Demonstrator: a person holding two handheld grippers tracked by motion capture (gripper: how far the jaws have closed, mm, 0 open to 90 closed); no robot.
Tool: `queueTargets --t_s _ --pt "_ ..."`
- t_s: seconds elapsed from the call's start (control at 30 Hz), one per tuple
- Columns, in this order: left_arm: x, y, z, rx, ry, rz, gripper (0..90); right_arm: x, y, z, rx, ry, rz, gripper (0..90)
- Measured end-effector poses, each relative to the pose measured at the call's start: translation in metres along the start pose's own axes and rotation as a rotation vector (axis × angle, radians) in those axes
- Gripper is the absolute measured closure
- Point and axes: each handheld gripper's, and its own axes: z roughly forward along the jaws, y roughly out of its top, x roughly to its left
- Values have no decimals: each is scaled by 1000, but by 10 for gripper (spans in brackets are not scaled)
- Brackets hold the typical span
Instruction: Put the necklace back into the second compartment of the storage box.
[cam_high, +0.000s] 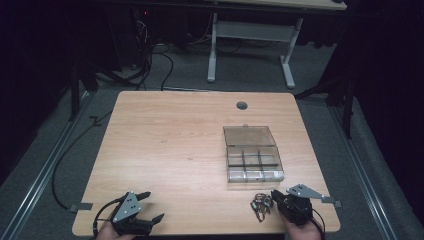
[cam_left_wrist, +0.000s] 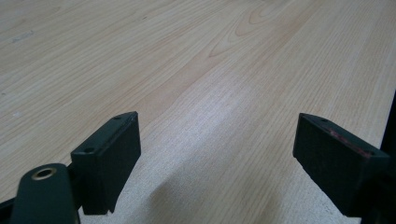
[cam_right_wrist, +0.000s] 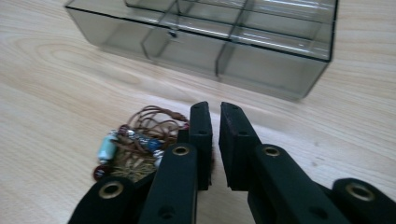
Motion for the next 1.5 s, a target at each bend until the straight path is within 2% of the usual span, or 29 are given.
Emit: queueTargets --t_s 0.07,0.1,0.13,0.23,0.33,0.47,0.5,0.53,0.63,0.77,0.97,1.23,1.37,1.5 --pt "0 0 0 -1 -1 2 155 -5 1 2 36 -7 22 810" --pt "0 0 0 -1 -1 2 155 -5 1 2 36 -7 22 810" --pt "0 0 -1 -1 -4 5 155 -8 2 2 68 -2 42 790" --pt "-1 0 -1 -2 -6 8 155 -10 4 1 92 -4 52 762" --pt "-1 -1 -1 -1 -9 16 154 -14 8 1 163 -10 42 710" --pt "-2 -1 -1 -2 -14 23 154 -15 14 -1 235 -18 37 694" --pt "-2 -1 -1 -2 -14 23 154 -15 14 -1 235 -18 37 694" --pt "-2 0 0 2 -16 25 154 -15 17 -2 262 -24 21 687" --pt "-2 0 -1 2 -15 26 154 -15 19 -3 285 -21 23 684" --pt "-2 -1 0 -2 -15 27 153 -13 26 -3 348 -5 21 679" --pt "-3 -1 0 0 -13 39 153 -9 31 -1 403 -5 -21 674" --pt "-3 -1 0 -3 -17 38 152 -4 37 -1 462 17 -33 647" --pt "-3 -1 0 -2 -16 40 152 2 42 -2 482 27 -49 619" --pt "-3 -1 0 0 -18 41 152 10 47 -2 499 44 -62 545"
